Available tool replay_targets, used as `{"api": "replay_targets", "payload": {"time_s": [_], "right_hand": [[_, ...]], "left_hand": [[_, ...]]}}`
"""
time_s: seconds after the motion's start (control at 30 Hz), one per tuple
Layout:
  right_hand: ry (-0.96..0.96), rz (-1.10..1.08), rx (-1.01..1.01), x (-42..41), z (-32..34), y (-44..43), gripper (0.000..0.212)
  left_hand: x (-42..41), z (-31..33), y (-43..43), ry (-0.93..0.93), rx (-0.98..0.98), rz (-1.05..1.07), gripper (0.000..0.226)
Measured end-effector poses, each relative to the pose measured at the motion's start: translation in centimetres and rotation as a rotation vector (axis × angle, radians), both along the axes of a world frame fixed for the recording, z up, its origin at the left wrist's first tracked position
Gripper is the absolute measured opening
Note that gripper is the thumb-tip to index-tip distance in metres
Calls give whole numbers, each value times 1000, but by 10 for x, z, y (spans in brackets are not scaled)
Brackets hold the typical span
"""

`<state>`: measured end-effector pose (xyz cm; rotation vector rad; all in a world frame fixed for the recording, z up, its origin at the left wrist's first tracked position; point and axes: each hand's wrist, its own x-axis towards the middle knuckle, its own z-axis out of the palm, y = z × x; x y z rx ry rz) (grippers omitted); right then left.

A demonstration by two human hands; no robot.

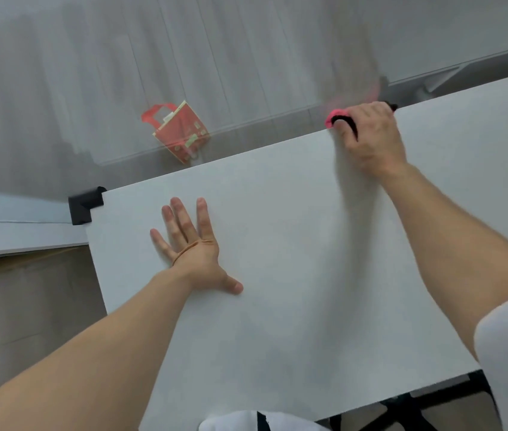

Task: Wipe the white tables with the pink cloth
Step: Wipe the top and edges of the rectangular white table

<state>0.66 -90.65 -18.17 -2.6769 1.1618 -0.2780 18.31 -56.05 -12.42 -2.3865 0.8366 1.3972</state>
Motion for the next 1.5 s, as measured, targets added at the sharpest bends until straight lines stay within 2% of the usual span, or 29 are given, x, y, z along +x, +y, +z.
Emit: {"api": "replay_targets", "payload": {"time_s": [0.07,0.1,0.17,0.2,0.27,0.33,0.4,0.43,0.5,0.57,0.6,0.67,0.73,0.8,0.87,0.97,1.03,1.1,1.2,1.3,1.37,1.43,1.5], "right_hand": [[-64,-120,25,33,-9,38,23],[-144,-92,58,64,-16,76,14],[-259,118,109,139,-18,161,14],[-243,234,143,169,-11,197,11],[-100,379,214,196,3,226,22],[-135,421,259,175,6,191,26],[-215,344,154,121,-5,127,26],[-176,273,77,87,-8,88,28],[-79,130,46,26,-3,19,33],[22,-1,2,1,2,-7,39],[62,-68,-15,8,-1,2,38],[-8,-73,2,49,-7,52,30],[-125,104,65,113,-10,125,25],[-100,255,157,168,-1,189,28],[-30,363,241,193,7,213,30],[-79,442,273,160,1,163,34],[-90,338,194,108,-2,105,35],[-110,176,134,51,0,51,26],[-78,63,93,14,5,23,24],[-77,73,91,35,13,49,26],[-82,173,92,46,27,85,22],[-43,318,110,38,38,136,23],[6,373,152,7,41,190,26]], "left_hand": [[0,1,-1,5,-12,-16,199],[0,0,1,4,-13,-45,199],[-2,-13,-1,-60,19,-44,201],[-3,-19,-1,-98,35,4,200],[-3,-23,4,-145,36,34,197],[-3,-19,3,-96,24,-22,200],[0,-6,2,-18,-30,-16,201],[1,-3,3,-20,-32,-22,201],[0,-4,1,-14,-20,-12,201],[-2,-6,2,-6,-34,-4,202],[-2,-6,2,-10,-38,-10,201],[0,-7,3,-15,-40,-20,201],[0,-6,2,-23,-31,-27,201],[0,-7,-1,-31,-4,-16,200],[-1,-5,-2,-62,28,-29,199],[-1,-4,-2,-37,-8,-16,199],[-2,-2,-1,-29,-26,-8,199],[-2,-2,0,-32,-18,-15,198],[-1,-4,-1,-45,-14,-26,198],[0,-4,1,-44,-30,-28,198],[2,-6,2,-56,-25,-37,198],[3,-7,1,-66,-26,-48,198],[2,-8,4,-74,-41,-64,198]]}}
